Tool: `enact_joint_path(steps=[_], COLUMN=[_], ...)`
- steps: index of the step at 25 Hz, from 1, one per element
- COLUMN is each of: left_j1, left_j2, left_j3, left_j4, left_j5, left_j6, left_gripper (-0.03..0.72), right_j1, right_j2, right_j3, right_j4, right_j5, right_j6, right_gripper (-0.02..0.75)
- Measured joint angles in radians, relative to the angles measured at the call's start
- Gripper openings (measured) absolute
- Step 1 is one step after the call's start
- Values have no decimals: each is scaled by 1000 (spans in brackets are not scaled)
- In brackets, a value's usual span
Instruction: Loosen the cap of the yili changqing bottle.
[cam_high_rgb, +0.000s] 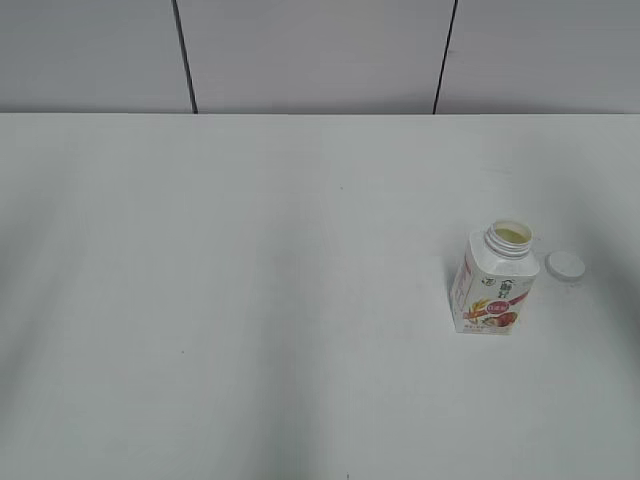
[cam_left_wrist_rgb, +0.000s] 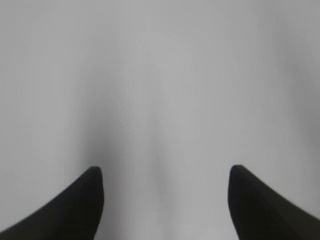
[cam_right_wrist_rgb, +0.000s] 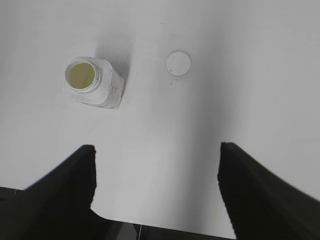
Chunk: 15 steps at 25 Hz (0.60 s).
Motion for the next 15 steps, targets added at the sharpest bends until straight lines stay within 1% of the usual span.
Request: enact_joint_path(steps=[5,8,15], left_j1=[0,0,0], left_j2=[-163,-239,-368], left_j3=[132,197,292], left_j4=[-68,-73,-77], left_j5=[16,49,121], left_j6=[0,0,0], left_gripper=[482,482,481], right_j1=[0,0,0], right_j2=[-49,-67,-108], right_j3=[35,48,49], right_j4=[8,8,10], right_j5=[1,1,3], right_j6=[0,0,0], right_gripper=[595,595,595])
